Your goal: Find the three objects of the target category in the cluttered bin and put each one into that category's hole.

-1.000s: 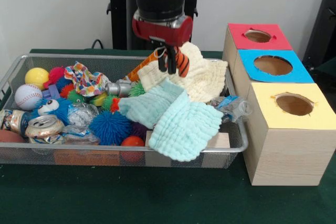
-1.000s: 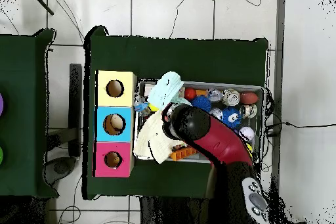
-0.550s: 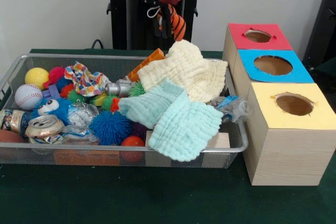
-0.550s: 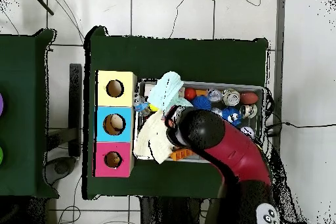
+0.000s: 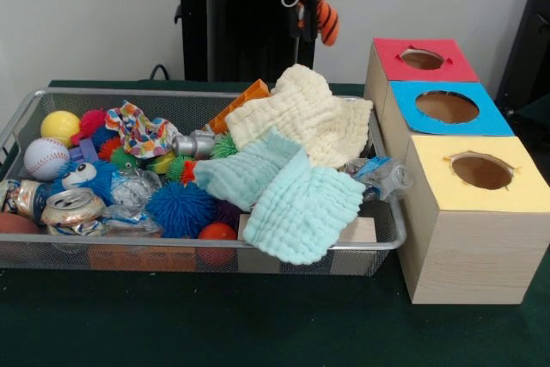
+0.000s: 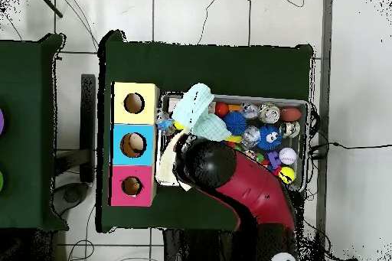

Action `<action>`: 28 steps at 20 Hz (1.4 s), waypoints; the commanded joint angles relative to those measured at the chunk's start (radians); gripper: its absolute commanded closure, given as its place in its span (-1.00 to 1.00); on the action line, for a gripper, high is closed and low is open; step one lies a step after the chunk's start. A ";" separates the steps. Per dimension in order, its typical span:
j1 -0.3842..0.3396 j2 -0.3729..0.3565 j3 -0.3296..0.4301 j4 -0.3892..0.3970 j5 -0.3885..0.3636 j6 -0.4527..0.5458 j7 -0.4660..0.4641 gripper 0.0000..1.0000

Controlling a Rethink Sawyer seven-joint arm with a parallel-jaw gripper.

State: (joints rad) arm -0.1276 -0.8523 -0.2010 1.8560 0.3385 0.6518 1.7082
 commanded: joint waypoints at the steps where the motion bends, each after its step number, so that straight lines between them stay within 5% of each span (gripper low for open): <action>1: 0.052 0.021 0.008 0.107 0.048 -0.037 0.305 1.00; 18: 0.116 0.059 0.043 0.162 0.145 -0.160 0.380 1.00; 28: 0.202 0.120 0.022 0.110 0.179 -0.187 0.477 1.00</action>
State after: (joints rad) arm 0.0653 -0.7933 -0.2038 1.9590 0.4649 0.5359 1.9003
